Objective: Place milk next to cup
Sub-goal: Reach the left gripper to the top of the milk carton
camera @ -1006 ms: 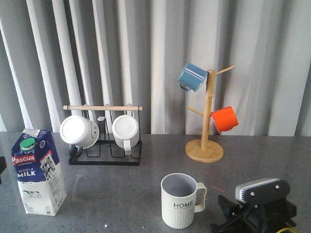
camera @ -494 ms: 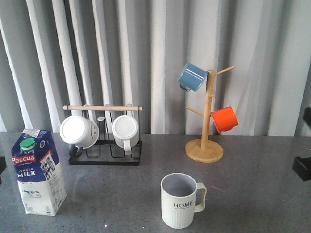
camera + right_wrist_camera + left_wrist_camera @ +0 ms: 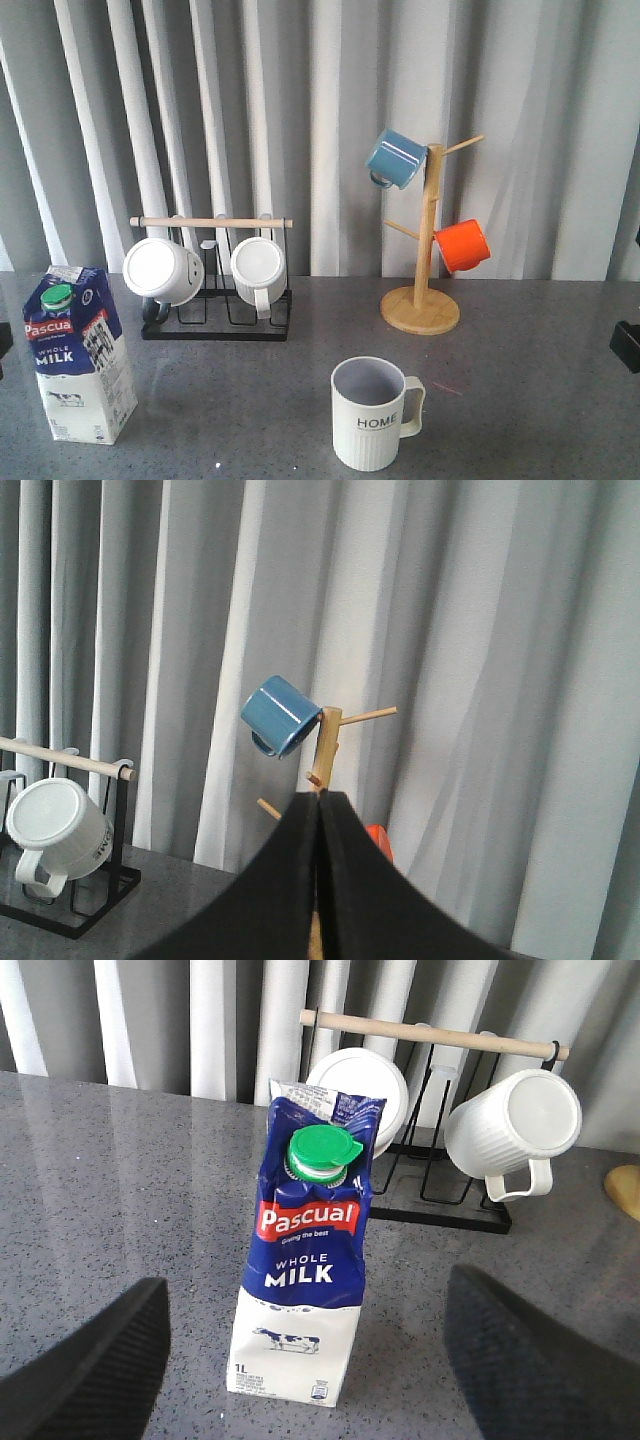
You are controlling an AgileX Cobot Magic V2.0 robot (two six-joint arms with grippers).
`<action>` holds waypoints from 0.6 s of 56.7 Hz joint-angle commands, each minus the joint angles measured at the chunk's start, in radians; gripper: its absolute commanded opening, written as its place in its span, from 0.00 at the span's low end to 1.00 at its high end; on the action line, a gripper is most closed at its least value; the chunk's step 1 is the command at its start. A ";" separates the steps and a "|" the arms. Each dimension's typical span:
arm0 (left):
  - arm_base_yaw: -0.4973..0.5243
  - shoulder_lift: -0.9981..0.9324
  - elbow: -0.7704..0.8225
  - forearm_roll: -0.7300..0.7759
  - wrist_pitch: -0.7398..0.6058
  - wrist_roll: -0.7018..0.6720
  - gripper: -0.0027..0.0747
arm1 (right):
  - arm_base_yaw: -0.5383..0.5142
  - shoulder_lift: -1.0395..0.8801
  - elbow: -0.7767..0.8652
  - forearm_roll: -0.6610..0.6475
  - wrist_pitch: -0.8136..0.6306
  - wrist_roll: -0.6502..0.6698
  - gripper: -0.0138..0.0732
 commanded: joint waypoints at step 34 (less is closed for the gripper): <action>-0.030 0.100 -0.118 0.001 -0.347 -0.008 0.97 | -0.008 -0.009 -0.029 0.001 -0.068 0.003 0.15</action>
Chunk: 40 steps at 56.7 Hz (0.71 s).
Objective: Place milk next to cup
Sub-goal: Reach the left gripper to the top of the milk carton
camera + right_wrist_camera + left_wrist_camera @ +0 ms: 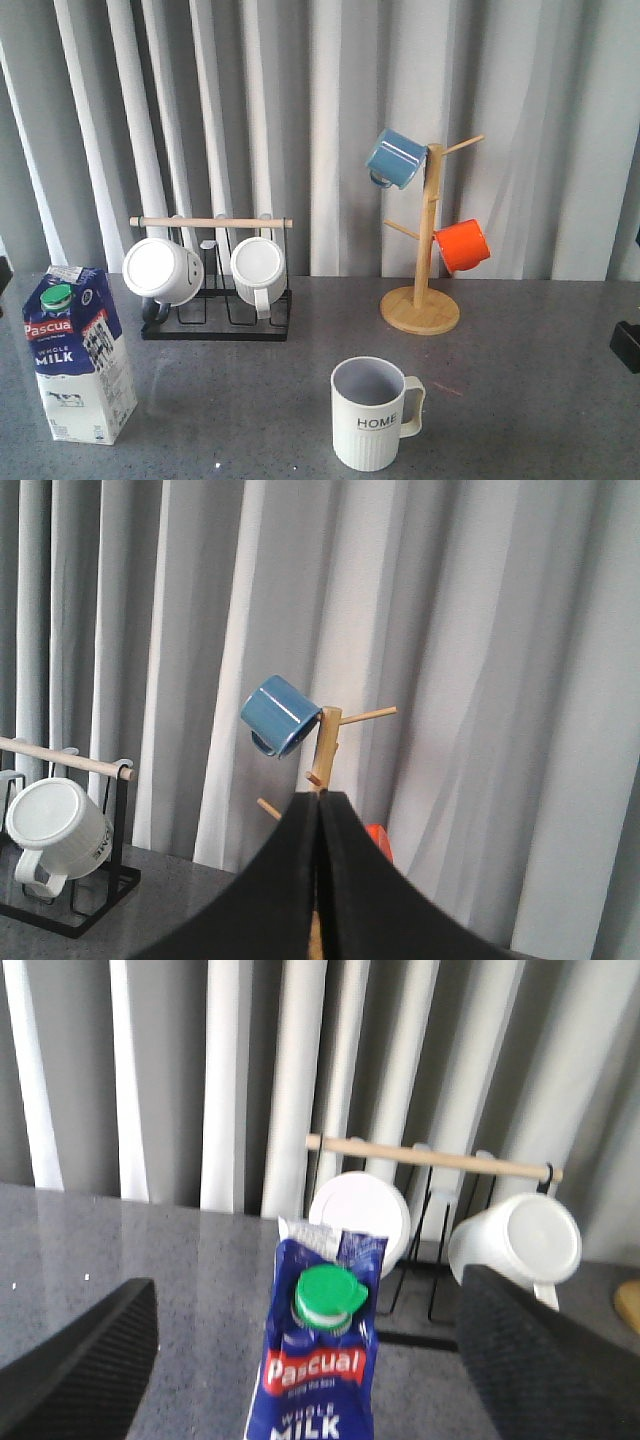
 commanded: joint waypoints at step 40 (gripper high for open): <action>-0.040 0.445 -0.214 0.043 -0.294 0.009 0.95 | -0.008 -0.009 -0.029 0.001 -0.068 0.003 0.15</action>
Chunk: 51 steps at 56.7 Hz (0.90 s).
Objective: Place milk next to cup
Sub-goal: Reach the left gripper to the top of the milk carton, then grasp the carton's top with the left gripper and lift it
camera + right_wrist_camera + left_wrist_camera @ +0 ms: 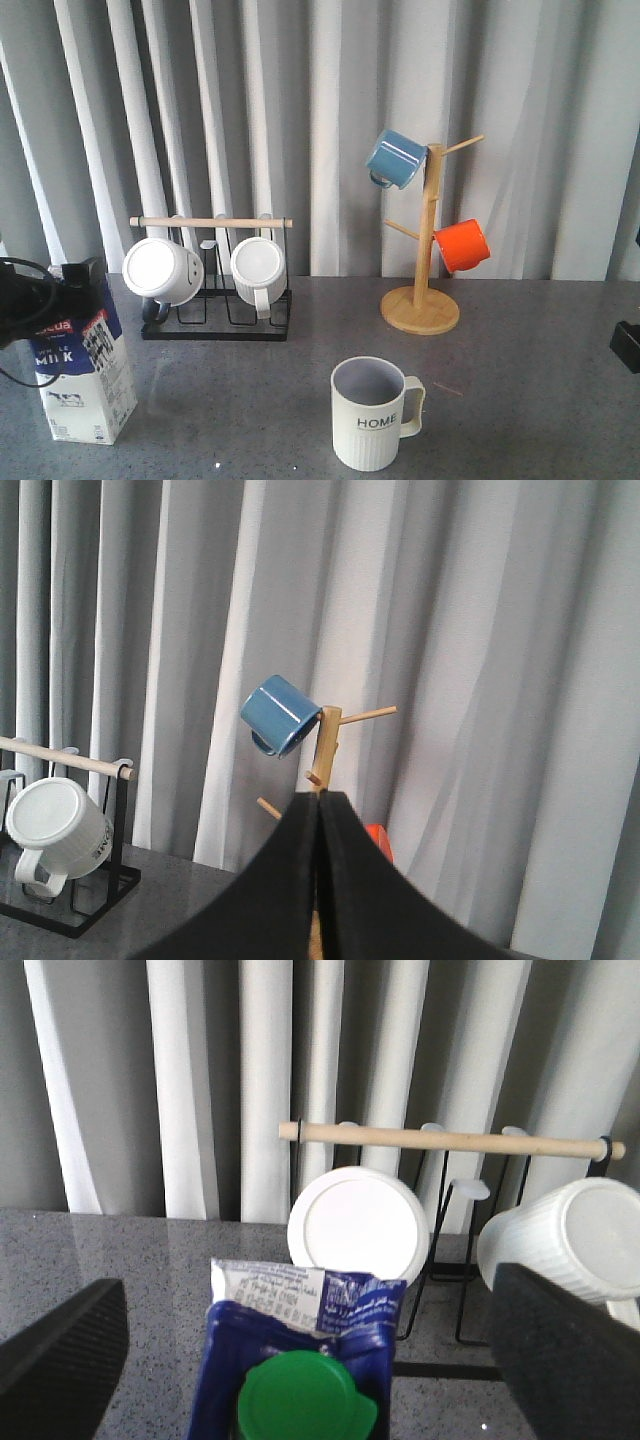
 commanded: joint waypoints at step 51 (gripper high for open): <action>0.011 0.029 -0.037 -0.061 0.033 0.050 0.03 | -0.008 -0.009 -0.029 0.001 -0.069 0.003 0.15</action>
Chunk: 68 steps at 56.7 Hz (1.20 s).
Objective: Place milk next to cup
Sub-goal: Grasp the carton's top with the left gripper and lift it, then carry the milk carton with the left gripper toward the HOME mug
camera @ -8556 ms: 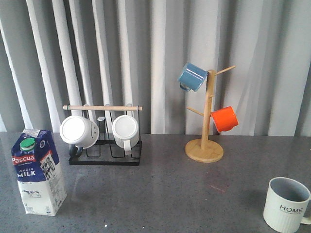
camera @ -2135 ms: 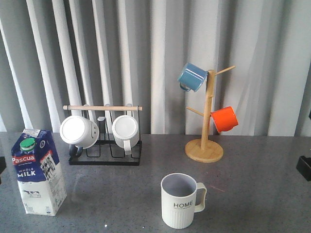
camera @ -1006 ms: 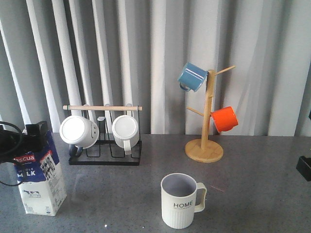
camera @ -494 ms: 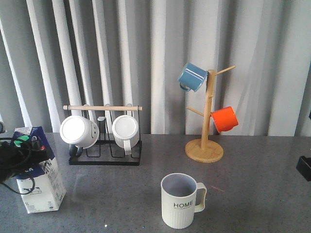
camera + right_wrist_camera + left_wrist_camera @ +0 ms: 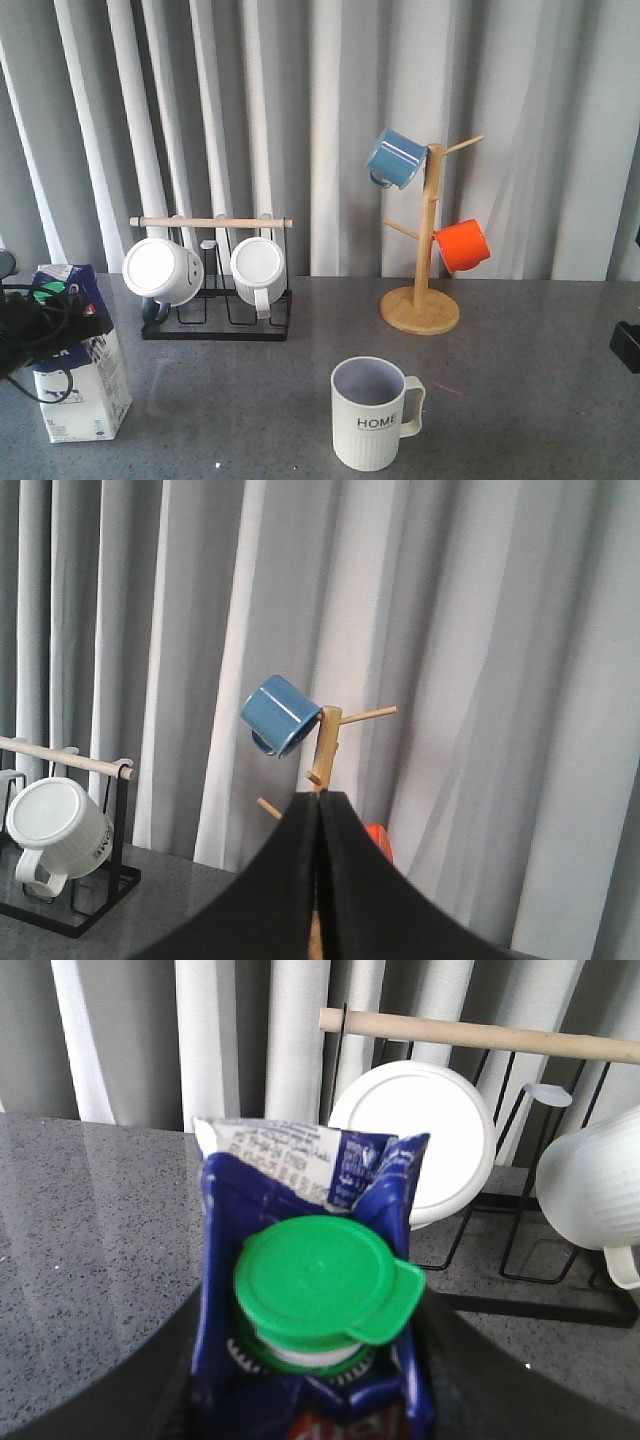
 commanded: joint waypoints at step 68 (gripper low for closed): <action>-0.741 0.160 -0.265 -1.102 -0.426 0.943 0.03 | -0.008 -0.009 -0.029 0.001 -0.069 0.003 0.15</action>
